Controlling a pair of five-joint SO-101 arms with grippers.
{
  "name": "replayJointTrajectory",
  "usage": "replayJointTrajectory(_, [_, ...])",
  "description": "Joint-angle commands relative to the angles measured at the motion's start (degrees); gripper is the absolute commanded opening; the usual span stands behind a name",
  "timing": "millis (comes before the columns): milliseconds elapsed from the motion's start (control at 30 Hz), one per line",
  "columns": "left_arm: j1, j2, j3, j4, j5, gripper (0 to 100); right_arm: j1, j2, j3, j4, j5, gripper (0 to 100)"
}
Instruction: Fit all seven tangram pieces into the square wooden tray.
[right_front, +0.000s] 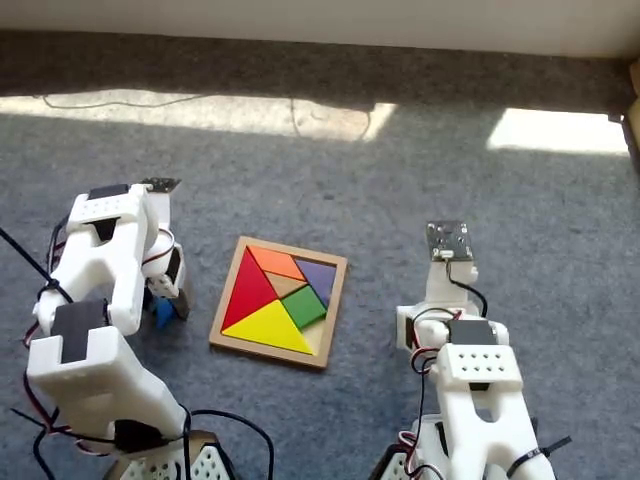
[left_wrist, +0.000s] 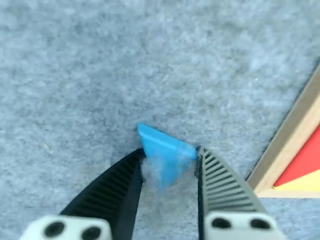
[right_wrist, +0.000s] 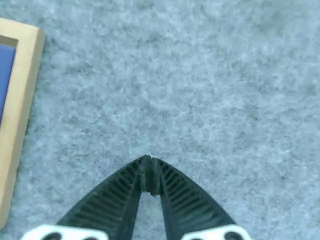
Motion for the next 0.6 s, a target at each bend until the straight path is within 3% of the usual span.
replayJointTrajectory(0, [-0.84, -0.48, -2.07, -2.64, 0.35, 11, 0.48, -1.27, -0.48, -1.01, -0.18, 0.4])
replayJointTrajectory(200, [1.71, -11.12, 0.22, -2.37, 0.26, 11, 0.48, -1.27, -0.48, -1.01, -0.18, 0.4])
replayJointTrajectory(367, [9.27, -26.42, 8.66, -2.37, 0.88, 11, 0.57, -1.27, -0.48, -1.01, -0.18, 0.4])
replayJointTrajectory(567, [16.84, -37.85, 13.85, -2.37, 14.33, 11, 0.57, -1.27, -0.48, -1.01, -0.18, 0.4])
